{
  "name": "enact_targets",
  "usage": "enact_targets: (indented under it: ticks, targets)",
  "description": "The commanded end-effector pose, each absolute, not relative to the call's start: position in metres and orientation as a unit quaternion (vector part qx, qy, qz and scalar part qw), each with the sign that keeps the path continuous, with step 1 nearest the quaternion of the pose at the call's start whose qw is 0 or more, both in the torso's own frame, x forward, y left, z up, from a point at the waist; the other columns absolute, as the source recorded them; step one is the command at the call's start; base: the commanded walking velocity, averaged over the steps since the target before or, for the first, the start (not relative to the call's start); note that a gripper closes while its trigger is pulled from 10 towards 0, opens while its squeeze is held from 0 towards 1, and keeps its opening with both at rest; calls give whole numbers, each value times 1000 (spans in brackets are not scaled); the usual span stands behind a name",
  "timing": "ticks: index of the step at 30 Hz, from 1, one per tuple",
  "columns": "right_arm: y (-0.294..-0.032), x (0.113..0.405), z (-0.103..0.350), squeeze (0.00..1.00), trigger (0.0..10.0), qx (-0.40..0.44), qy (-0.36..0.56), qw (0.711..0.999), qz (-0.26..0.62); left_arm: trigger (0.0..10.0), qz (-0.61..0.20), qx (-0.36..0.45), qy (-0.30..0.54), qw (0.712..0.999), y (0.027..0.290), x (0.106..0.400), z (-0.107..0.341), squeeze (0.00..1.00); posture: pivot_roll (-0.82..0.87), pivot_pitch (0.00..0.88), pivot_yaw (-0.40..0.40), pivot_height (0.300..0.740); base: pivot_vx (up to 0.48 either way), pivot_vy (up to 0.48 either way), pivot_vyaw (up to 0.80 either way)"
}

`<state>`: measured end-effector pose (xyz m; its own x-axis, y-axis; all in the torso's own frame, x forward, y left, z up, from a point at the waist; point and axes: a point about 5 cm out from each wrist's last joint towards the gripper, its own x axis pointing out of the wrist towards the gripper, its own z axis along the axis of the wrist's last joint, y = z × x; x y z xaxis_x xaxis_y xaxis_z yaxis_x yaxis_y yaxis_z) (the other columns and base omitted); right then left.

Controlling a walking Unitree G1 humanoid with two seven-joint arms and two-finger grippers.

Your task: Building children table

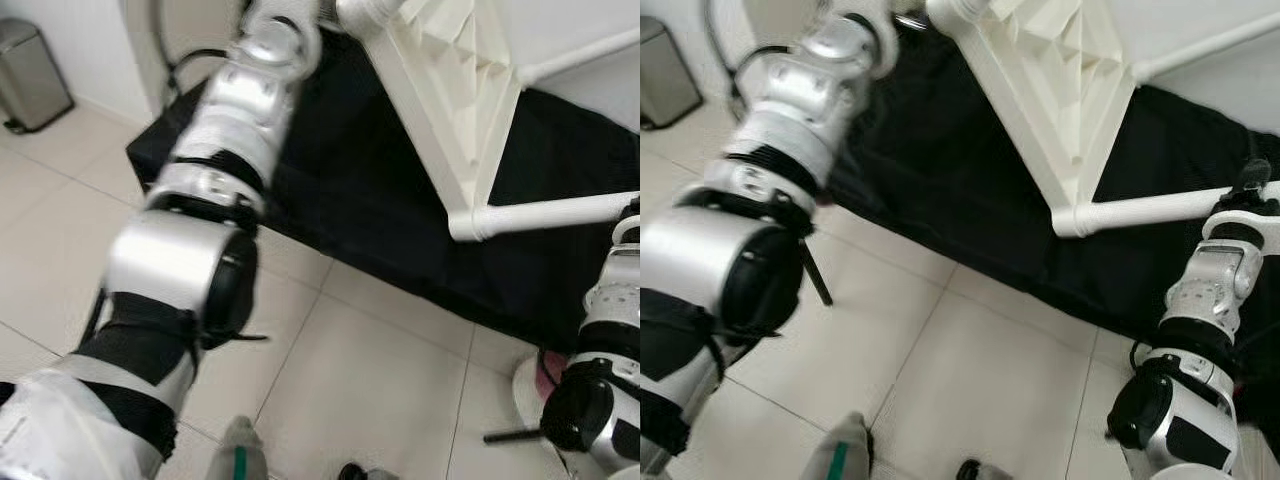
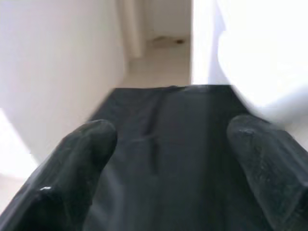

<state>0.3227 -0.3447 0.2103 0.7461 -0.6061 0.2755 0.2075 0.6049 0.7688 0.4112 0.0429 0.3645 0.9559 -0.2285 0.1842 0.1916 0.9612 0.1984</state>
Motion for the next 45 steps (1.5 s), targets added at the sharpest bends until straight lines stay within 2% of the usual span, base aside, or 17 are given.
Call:
enact_targets:
  ticks: [1,4,8,13,14,16,17,23,25,29,34,35,39,45]
  targets:
    - [-284,317,67,0,0,438,58,859,-260,10000,-141,96,-87,982,30,410,357,0,6,247,41,740,0,0,0]
    - [-276,321,65,0,0,453,68,853,-250,10000,-147,94,-79,981,29,410,353,0,6,247,41,740,0,0,0]
    - [-250,332,60,0,0,454,103,859,-211,10000,-136,107,-54,983,35,414,338,0,27,242,37,740,0,0,0]
    - [-244,333,57,0,0,458,117,857,-205,10000,-132,109,-53,984,39,415,336,0,28,242,36,740,0,0,0]
    - [-239,334,57,0,1020,456,125,859,-194,10000,-132,105,-55,984,39,415,337,0,32,243,36,740,0,0,0]
    - [-234,336,57,0,1020,452,134,863,-181,10000,-132,100,-59,984,39,415,339,0,32,243,36,740,0,0,0]
    - [-229,338,57,0,10000,453,143,864,-167,10000,-134,96,-64,984,38,414,341,0,28,242,39,740,0,0,0]
    - [-207,348,63,0,10000,439,169,877,-100,10000,-140,96,-71,983,35,412,345,0,26,240,38,740,0,0,0]
    - [-191,356,70,0,10000,428,182,883,-60,10000,-150,94,-75,981,32,411,346,0,26,240,38,740,0,0,0]
    - [-189,357,71,0,10000,426,185,884,-54,10000,-152,93,-75,981,31,411,346,0,26,240,38,740,0,0,0]
    - [-175,361,73,0,10000,469,190,861,-48,10000,-158,89,-80,980,33,410,347,0,33,240,31,740,0,0,0]
    - [-167,361,73,1000,10000,484,191,853,-37,10000,-160,93,-80,979,34,410,347,0,33,240,31,740,0,0,0]
    - [-163,362,73,1000,10000,493,188,849,-28,10000,-162,94,-80,979,34,410,347,0,33,240,31,740,0,0,0]
    - [-152,362,74,1000,10000,547,175,819,-16,10000,-166,94,-78,978,35,409,346,0,33,240,31,740,0,0,0]
